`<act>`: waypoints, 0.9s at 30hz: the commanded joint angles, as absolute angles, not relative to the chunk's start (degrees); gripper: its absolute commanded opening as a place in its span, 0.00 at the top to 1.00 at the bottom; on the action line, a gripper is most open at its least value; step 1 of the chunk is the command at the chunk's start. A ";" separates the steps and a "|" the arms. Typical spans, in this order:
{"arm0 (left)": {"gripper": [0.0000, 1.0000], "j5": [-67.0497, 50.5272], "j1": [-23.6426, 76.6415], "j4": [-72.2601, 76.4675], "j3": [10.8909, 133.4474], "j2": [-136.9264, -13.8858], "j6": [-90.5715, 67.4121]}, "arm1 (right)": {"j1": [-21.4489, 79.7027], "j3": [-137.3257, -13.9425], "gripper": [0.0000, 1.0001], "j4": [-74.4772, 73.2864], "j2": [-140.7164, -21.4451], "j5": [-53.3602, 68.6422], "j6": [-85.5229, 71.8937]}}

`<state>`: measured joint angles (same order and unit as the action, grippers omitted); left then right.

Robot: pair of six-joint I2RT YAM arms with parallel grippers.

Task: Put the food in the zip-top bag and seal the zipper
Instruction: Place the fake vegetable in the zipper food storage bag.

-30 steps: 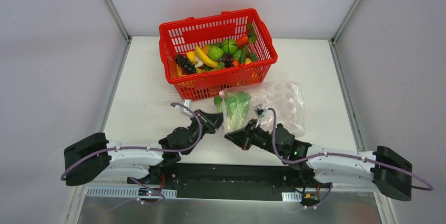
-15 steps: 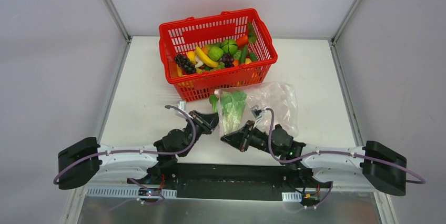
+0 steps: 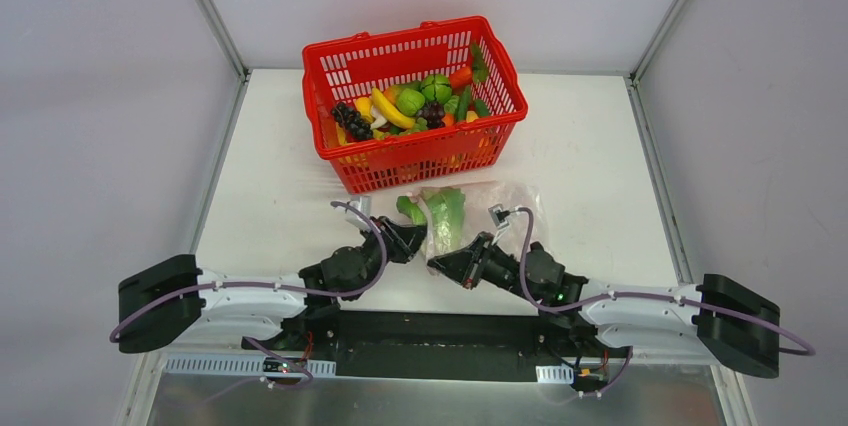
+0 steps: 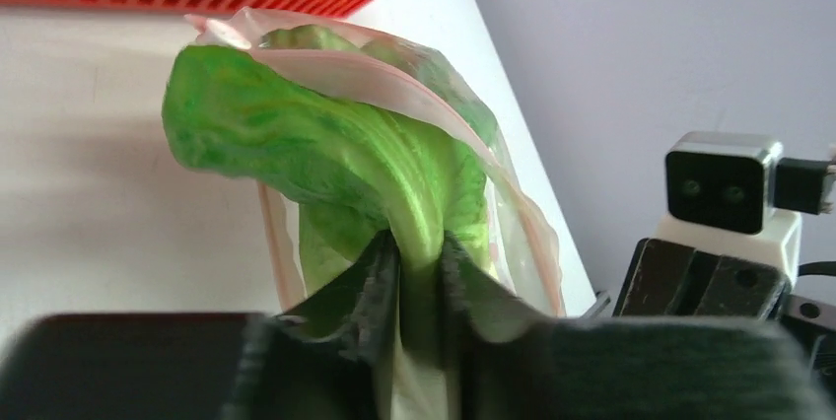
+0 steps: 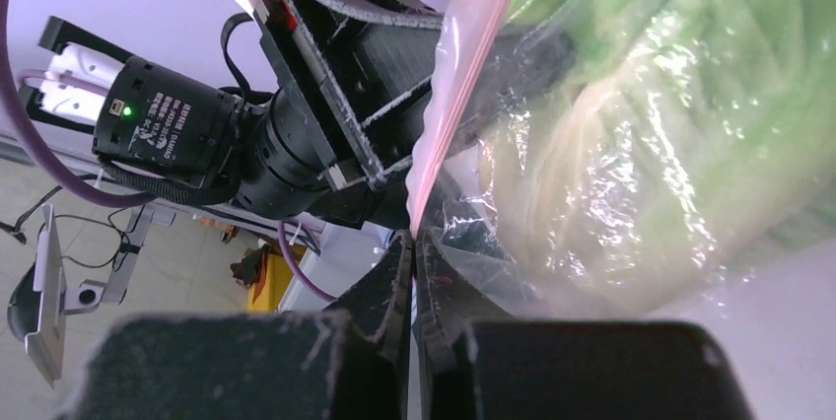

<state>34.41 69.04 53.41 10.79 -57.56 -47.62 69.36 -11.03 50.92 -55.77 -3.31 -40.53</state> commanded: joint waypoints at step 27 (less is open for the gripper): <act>0.33 27.71 69.45 15.72 14.13 -48.02 -53.75 | 68.33 -2.33 0.99 46.50 -37.70 -14.88 -46.25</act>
<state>28.91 69.06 19.88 16.51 -46.39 -48.84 68.69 -2.20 45.19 -38.76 -13.74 -46.06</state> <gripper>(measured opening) 0.691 0.010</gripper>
